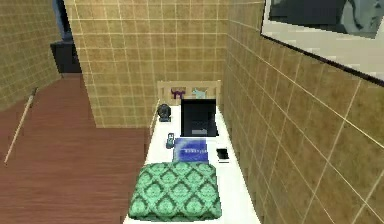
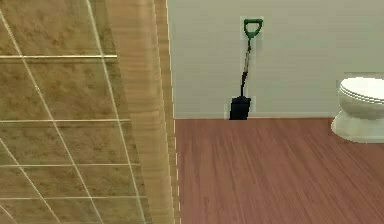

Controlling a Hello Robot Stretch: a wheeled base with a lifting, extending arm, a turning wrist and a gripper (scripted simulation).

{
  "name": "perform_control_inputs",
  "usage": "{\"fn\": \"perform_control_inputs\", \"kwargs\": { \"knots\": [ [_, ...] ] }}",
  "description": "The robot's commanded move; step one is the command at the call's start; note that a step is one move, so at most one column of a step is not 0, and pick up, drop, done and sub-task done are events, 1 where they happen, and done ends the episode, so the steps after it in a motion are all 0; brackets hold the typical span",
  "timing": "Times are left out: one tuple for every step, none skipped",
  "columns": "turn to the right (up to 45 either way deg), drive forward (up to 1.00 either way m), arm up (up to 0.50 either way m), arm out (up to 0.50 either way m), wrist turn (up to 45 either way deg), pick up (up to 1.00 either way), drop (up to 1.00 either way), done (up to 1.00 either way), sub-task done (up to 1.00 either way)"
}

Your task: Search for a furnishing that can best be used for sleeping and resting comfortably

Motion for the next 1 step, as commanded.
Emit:
{"fn": "perform_control_inputs", "kwargs": {
  "knots": [
    [0.0,0.0,0.0,0.0,0.0,0.0,0.0,1.0,0.0]
  ]
}}
